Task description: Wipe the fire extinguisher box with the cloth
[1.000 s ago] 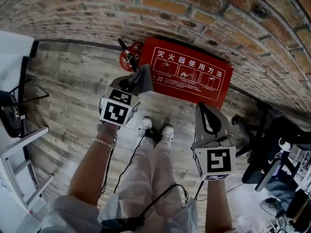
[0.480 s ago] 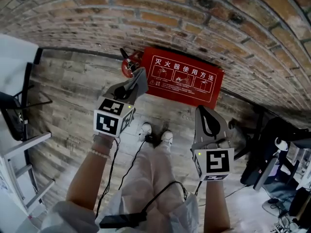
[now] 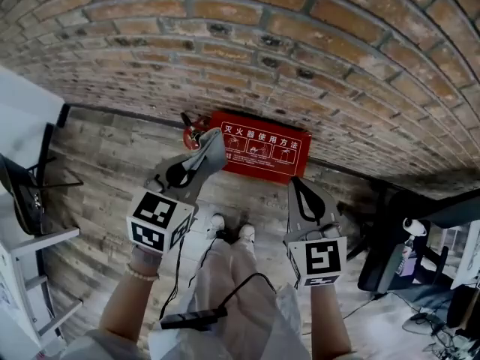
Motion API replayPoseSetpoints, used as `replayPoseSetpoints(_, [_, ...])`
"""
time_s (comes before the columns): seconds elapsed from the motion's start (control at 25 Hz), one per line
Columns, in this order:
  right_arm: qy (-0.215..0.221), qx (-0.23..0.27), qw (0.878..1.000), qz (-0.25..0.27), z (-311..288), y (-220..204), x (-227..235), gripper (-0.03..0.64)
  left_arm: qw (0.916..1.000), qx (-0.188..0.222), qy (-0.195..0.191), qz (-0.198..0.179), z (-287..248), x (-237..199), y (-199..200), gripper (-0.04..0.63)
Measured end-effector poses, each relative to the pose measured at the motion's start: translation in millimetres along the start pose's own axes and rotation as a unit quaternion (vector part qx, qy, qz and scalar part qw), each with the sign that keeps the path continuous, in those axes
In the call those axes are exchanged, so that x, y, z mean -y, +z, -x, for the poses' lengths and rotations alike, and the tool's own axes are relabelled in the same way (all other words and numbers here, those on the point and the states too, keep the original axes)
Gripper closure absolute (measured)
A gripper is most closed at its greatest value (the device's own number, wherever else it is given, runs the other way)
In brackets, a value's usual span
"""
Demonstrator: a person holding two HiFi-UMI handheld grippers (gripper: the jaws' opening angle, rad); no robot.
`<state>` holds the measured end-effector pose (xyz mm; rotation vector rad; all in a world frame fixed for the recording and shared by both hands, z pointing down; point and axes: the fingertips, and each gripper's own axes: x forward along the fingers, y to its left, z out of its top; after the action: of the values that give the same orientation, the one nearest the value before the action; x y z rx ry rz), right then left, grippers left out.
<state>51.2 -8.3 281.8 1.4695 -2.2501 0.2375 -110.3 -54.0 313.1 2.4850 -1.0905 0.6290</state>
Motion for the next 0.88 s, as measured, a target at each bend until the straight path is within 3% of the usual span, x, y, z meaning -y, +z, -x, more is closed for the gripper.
replayPoseSetpoints(0.32, [-0.030, 0.048, 0.998, 0.016, 54, 72, 22, 0.607, 0.9950, 0.061, -0.014, -0.077, 57, 46, 86, 0.581])
replayPoseSetpoints(0.56, [-0.035, 0.069, 0.997, 0.025, 84, 105, 20, 0.607, 0.9910, 0.108, -0.022, -0.076, 89, 67, 123, 0.581])
replayPoseSetpoints(0.88, [-0.025, 0.104, 0.994, 0.028, 98, 133, 9, 0.607, 0.9852, 0.132, -0.021, -0.107, 114, 81, 144, 0.581])
